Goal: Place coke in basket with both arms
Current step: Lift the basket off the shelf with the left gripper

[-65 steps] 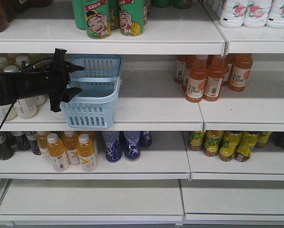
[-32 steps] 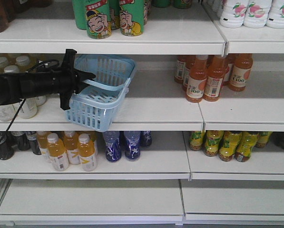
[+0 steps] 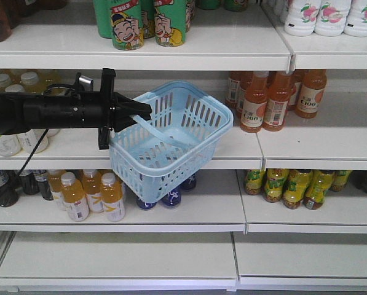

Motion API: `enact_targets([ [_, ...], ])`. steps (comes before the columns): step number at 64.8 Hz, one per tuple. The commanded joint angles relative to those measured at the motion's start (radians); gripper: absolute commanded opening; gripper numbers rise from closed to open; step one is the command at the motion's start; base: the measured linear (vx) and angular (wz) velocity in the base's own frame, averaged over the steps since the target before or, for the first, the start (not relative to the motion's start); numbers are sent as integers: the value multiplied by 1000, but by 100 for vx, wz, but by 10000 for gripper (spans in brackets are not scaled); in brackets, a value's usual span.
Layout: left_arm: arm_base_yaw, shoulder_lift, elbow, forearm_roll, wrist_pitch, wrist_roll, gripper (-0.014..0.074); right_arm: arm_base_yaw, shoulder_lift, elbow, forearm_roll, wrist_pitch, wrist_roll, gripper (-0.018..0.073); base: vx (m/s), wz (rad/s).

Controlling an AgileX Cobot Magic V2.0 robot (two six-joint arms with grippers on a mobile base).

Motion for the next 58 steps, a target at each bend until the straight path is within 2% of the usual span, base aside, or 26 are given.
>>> enact_targets([
  [1,-34,-128,-31,15,96,9,-8,1,-13,7,-5,-72,-3,-10,0,0],
  [17,-187,-253,-28,242,61,-32,-8,1,-13,7,-5,-72,-3,-10,0,0],
  [25,-264,-280,55,279,-1,-65,-8,1,-13,7,-5,-72,-3,-10,0,0],
  [35,-332,-290,225,251,-55,-51,-8,1,-13,7,-5,-72,-3,-10,0,0],
  [44,-371,-292,358,158,-56,52,-8,1,-13,7,-5,-72,-3,-10,0,0],
  [54,-373,-293,456,41,-63,210,-8,1,-13,7,-5,-72,-3,-10,0,0],
  [58,-373,-293,486,5,-54,243,-8,1,-13,7,-5,-72,-3,-10,0,0],
])
